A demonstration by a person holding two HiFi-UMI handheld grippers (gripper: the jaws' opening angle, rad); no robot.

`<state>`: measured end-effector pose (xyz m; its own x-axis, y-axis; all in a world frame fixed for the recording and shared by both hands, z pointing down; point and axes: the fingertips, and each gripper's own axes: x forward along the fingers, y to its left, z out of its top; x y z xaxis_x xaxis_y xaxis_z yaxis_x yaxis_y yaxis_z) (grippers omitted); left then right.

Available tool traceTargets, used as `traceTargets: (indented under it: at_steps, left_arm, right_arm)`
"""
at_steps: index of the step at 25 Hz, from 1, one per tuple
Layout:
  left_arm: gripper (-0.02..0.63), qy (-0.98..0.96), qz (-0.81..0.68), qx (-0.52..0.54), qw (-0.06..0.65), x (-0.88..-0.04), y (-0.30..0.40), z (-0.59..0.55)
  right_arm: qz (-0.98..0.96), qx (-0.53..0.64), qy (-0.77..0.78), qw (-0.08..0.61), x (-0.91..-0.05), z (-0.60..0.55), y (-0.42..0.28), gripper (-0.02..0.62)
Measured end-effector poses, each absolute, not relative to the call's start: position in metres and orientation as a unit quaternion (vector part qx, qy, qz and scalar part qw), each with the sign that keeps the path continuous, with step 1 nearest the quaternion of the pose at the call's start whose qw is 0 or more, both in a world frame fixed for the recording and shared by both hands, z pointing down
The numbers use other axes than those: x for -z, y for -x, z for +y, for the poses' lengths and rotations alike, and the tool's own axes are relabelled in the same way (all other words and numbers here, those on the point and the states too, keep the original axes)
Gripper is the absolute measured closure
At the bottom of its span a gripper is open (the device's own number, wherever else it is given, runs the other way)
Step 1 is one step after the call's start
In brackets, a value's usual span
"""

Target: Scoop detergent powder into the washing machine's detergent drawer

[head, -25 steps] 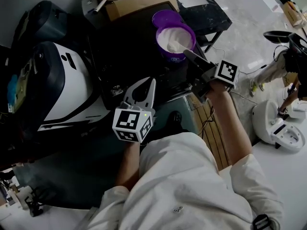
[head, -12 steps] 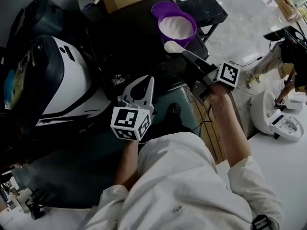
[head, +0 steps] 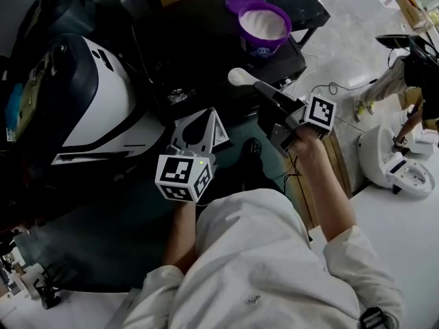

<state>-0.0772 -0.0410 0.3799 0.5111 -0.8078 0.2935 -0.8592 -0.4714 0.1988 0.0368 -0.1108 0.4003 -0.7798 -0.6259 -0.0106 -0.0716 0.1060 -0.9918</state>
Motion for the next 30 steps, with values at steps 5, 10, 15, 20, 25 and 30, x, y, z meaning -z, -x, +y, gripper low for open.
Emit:
traceTargets:
  at_steps: [5, 10, 15, 20, 25, 30]
  left_arm:
    - [0.588, -0.848, -0.499, -0.075, 0.165, -0.384, 0.101, -0.024]
    - [0.588, -0.842, -0.507, -0.071, 0.171, -0.388, 0.123, -0.012]
    - [0.588, -0.838, -0.51, -0.07, 0.18, -0.398, 0.137, -0.003]
    - [0.588, -0.836, -0.511, -0.072, 0.187, -0.406, 0.144, 0.001]
    - [0.588, -0.835, -0.509, -0.075, 0.195, -0.415, 0.147, 0.004]
    - [0.588, -0.834, -0.506, -0.079, 0.203, -0.423, 0.146, 0.008]
  right_arm:
    - [0.708, 0.628, 0.242, 0.212, -0.408, -0.09, -0.015, 0.586]
    - [0.709, 0.631, 0.244, 0.201, -0.413, -0.075, 0.004, 0.586]
    - [0.713, 0.626, 0.252, 0.187, -0.422, -0.063, 0.016, 0.584]
    - [0.722, 0.619, 0.261, 0.164, -0.435, -0.053, 0.025, 0.584]
    - [0.729, 0.611, 0.274, 0.141, -0.452, -0.049, 0.027, 0.586]
    - [0.754, 0.586, 0.282, 0.093, -0.467, -0.047, 0.029, 0.586]
